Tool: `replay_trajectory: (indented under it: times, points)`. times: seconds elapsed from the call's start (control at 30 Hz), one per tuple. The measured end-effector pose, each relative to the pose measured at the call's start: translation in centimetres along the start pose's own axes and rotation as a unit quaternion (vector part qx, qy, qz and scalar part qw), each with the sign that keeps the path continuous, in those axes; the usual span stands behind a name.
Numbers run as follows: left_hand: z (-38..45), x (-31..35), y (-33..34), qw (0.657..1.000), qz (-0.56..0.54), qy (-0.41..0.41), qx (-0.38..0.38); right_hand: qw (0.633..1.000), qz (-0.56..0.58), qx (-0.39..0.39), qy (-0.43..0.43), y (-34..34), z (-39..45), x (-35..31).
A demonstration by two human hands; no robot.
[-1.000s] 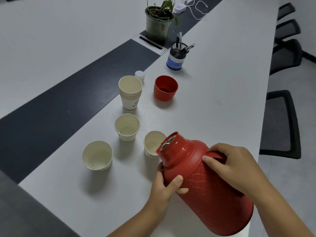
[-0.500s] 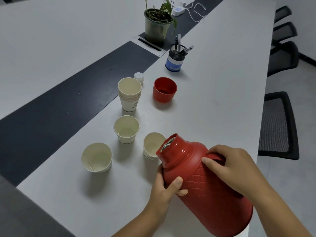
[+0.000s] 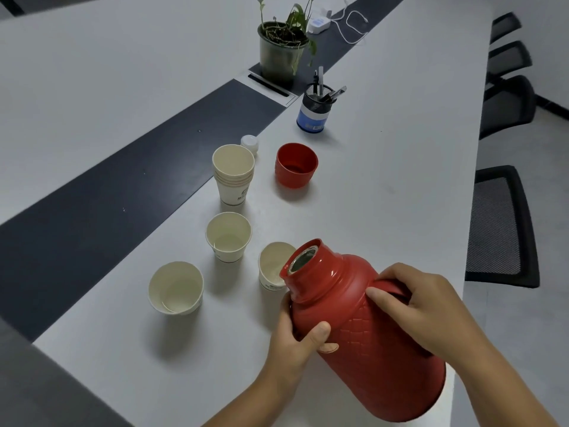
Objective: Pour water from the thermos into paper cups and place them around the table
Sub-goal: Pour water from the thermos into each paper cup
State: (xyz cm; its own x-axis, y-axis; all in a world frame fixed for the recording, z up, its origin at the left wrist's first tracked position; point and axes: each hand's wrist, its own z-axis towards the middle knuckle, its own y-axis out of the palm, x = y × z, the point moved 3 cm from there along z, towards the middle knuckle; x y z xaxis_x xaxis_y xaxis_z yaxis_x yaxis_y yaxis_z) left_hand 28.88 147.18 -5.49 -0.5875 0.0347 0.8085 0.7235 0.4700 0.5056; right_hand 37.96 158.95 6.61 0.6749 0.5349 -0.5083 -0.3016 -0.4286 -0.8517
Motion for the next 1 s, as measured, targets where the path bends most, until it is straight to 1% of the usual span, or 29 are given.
replay_trajectory:
  times: [0.2,0.37,0.47,0.57,0.63,0.7,0.83,1.0]
  points:
    - [0.0,1.5,0.1,0.998,0.057,0.022,-0.010,0.998,0.062,0.007,-0.001,-0.2,-1.4,1.2]
    - [-0.2,2.8,0.6,0.990,0.135,0.044,-0.015,0.992,0.127,0.023,0.006,-0.5,-2.6,2.5]
    - [-0.1,3.9,0.9,0.968,0.236,0.081,-0.001,0.984,0.176,0.033,0.021,-0.6,-3.6,3.8]
    - [0.6,5.1,1.9,0.950,0.294,0.104,-0.031,0.968,0.239,0.052,0.056,-0.3,-4.4,5.3]
    - [1.4,5.7,2.8,0.938,0.322,0.117,-0.058,0.955,0.276,0.074,0.075,0.0,-4.7,6.4]
    - [2.3,6.3,3.8,0.925,0.353,0.122,-0.068,0.944,0.304,0.095,0.086,0.2,-4.7,7.4]
    - [5.0,7.3,5.7,0.895,0.412,0.152,-0.073,0.928,0.337,0.133,0.086,-0.4,-3.1,9.0]
    - [9.5,8.8,7.1,0.876,0.437,0.180,-0.096,0.919,0.356,0.153,0.075,-0.9,0.8,10.6]
